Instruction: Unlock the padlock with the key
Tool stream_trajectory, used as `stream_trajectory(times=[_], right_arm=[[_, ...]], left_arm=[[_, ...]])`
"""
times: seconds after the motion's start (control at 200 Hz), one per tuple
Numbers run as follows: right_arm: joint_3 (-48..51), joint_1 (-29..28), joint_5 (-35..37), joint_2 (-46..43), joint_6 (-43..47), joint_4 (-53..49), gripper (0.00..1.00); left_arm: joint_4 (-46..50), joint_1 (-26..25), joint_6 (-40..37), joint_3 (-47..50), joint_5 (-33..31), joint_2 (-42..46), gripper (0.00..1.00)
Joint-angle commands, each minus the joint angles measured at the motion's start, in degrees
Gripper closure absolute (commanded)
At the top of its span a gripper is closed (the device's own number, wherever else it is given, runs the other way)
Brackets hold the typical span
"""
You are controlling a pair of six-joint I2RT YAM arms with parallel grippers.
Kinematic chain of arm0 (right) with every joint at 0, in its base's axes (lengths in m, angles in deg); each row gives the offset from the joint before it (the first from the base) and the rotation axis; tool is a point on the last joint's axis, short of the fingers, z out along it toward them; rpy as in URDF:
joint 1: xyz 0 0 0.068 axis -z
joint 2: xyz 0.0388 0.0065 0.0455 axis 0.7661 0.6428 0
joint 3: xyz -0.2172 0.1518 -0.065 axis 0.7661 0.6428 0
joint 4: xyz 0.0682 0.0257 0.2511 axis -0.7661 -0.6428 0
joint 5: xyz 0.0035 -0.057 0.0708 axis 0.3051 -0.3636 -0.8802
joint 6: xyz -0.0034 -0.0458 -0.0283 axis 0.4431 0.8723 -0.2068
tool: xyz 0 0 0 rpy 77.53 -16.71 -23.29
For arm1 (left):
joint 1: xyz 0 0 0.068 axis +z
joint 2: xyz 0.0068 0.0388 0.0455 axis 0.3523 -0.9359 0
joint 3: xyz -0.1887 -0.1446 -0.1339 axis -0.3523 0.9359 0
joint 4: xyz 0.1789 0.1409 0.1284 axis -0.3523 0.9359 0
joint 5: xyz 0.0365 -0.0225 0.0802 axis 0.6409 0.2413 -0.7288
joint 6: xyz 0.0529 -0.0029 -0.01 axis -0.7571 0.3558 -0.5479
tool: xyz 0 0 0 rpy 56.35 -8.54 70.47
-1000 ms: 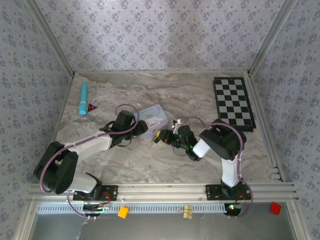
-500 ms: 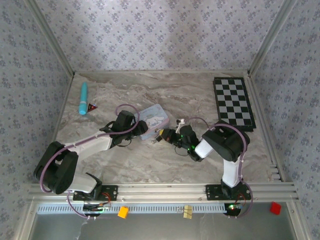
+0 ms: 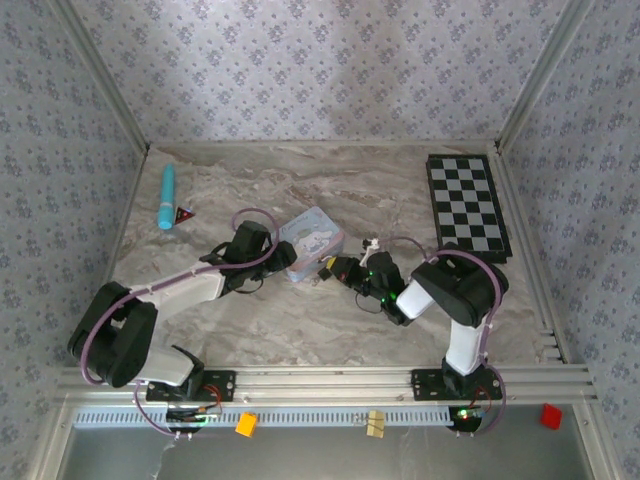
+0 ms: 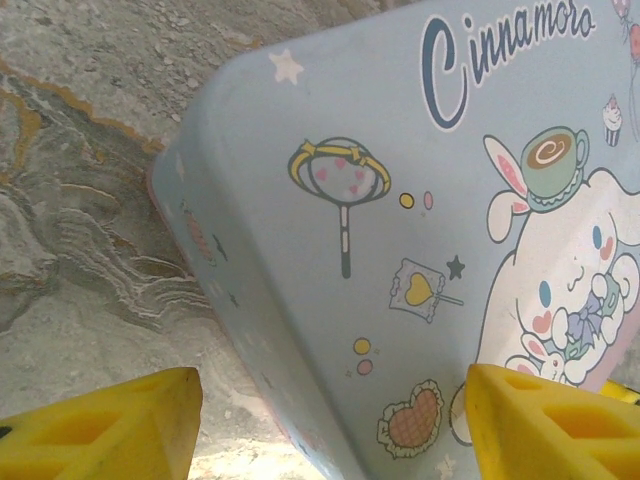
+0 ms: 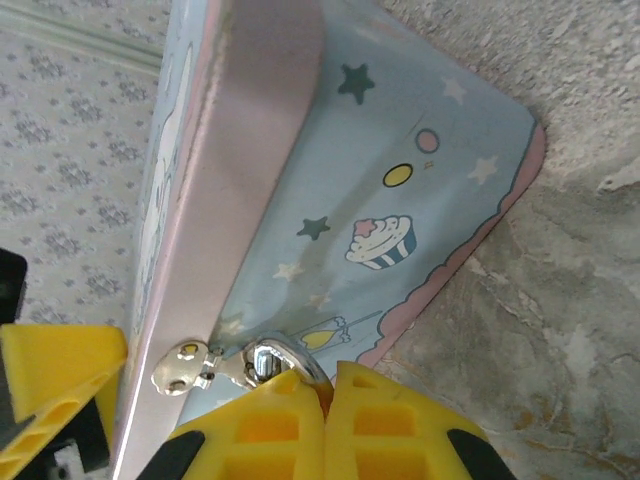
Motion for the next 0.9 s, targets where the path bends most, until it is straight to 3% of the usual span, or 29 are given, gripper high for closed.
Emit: stream_trajectory(times=[0.0, 0.18, 0.42, 0.894], right_arm=[[-0.18, 0.31, 0.2, 0.79, -5.83, 4.76, 1.0], [-1.01, -0.48, 0.65, -0.75, -7.39, 3.72, 1.0], [1.34, -0.07, 3.47, -8.96, -0.51, -7.02, 1.0], [-2.46, 1.2, 7.17, -37.08, 21.14, -54.12, 1.0]], left_arm=[[1.45, -0.29, 0.75, -0.34, 0.18, -1.09, 0.3], [0.95, -0.74, 1.37, -0.69, 1.04, -0.97, 0.3], [2.37, -0.37, -0.12, -2.27, 0.06, -2.38, 0.3], [4.6, 4.54, -7.61, -10.36, 1.15, -11.12, 0.31]])
